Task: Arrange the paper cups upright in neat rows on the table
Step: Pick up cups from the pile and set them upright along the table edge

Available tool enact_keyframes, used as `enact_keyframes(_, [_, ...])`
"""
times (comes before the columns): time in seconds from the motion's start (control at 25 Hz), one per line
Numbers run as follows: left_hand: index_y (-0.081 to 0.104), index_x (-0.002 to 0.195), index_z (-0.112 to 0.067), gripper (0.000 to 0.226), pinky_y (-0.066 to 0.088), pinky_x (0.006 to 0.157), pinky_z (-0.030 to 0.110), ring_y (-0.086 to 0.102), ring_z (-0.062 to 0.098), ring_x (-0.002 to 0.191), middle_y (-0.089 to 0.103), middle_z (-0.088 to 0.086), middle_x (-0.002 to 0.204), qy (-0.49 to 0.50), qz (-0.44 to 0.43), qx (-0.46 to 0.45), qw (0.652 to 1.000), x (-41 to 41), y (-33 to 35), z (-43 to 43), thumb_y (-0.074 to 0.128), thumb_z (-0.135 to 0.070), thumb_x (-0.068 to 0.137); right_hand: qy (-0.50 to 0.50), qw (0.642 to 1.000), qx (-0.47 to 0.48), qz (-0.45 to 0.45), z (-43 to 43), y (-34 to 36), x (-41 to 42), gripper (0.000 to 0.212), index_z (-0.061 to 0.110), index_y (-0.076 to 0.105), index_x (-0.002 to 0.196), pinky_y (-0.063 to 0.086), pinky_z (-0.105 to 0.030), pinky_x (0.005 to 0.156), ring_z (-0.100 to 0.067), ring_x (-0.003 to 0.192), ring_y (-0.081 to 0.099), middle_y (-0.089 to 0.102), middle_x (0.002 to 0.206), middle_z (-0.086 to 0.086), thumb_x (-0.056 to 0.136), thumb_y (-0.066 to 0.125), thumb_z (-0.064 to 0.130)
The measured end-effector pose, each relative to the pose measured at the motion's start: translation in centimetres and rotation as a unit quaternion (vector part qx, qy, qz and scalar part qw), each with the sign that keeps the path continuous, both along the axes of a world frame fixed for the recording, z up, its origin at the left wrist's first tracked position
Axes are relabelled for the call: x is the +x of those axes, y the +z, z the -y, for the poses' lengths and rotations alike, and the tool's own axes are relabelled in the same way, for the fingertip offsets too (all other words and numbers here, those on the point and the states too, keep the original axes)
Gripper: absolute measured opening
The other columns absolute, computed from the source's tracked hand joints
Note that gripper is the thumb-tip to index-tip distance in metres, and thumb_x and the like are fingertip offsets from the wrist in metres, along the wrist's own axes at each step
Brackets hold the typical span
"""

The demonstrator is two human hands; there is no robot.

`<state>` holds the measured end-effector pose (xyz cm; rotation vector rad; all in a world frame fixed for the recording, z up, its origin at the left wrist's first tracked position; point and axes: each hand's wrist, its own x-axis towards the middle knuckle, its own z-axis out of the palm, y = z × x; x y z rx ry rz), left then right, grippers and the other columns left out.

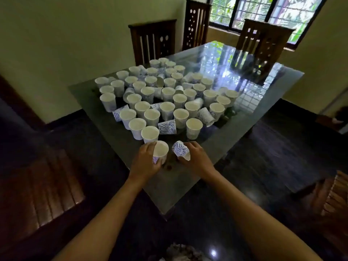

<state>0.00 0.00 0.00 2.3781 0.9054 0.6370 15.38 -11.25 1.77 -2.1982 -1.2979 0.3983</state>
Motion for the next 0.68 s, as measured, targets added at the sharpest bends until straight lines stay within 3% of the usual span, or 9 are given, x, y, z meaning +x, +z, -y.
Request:
enact_keyframes(0.24, [0.050, 0.126, -0.004, 0.058, 0.037, 0.098, 0.032, 0.048, 0.028, 0.119, 0.053, 0.014, 0.128, 0.127, -0.019, -0.010, 0.992, 1.8, -1.7, 0.7, 0.072, -0.019, 0.075, 0.055, 0.995, -0.069, 0.039, -1.9, -2.0, 3.9, 0.073, 0.011, 0.038, 0.137, 0.038, -0.032, 0.099, -0.023, 0.127, 0.037, 0.037, 0.141, -0.005, 0.079, 0.069, 0.043])
enact_keyframes(0.4, [0.050, 0.126, -0.002, 0.059, 0.042, 0.099, 0.040, 0.049, 0.031, 0.118, 0.053, 0.016, 0.127, 0.224, -0.001, -0.020, 0.974, 3.6, -2.5, 2.5, 0.073, -0.017, 0.074, 0.117, 0.984, -0.120, 0.061, -2.7, -3.1, 6.6, 0.084, 0.016, 0.032, 0.140, 0.037, -0.036, 0.100, -0.025, 0.130, 0.033, 0.032, 0.143, -0.006, 0.074, 0.069, 0.051])
enact_keyframes(0.6, [0.048, 0.126, -0.002, 0.058, 0.041, 0.097, 0.034, 0.049, 0.029, 0.117, 0.053, 0.016, 0.126, 0.314, 0.020, -0.029, 0.949, 5.9, -2.5, 4.7, 0.072, -0.014, 0.075, 0.185, 0.974, -0.132, 0.000, -3.7, -3.9, 8.7, 0.080, 0.017, 0.028, 0.140, 0.042, -0.040, 0.096, -0.028, 0.125, 0.039, 0.030, 0.137, -0.007, 0.076, 0.072, 0.036])
enact_keyframes(0.68, [0.048, 0.125, -0.001, 0.058, 0.039, 0.094, 0.029, 0.050, 0.029, 0.115, 0.054, 0.016, 0.123, 0.332, 0.027, -0.031, 0.942, 6.3, -2.4, 5.3, 0.073, -0.013, 0.073, 0.203, 0.972, -0.118, 0.028, -3.8, -3.7, 8.8, 0.073, 0.019, 0.034, 0.136, 0.045, -0.041, 0.091, -0.030, 0.119, 0.043, 0.031, 0.131, -0.008, 0.075, 0.071, 0.034])
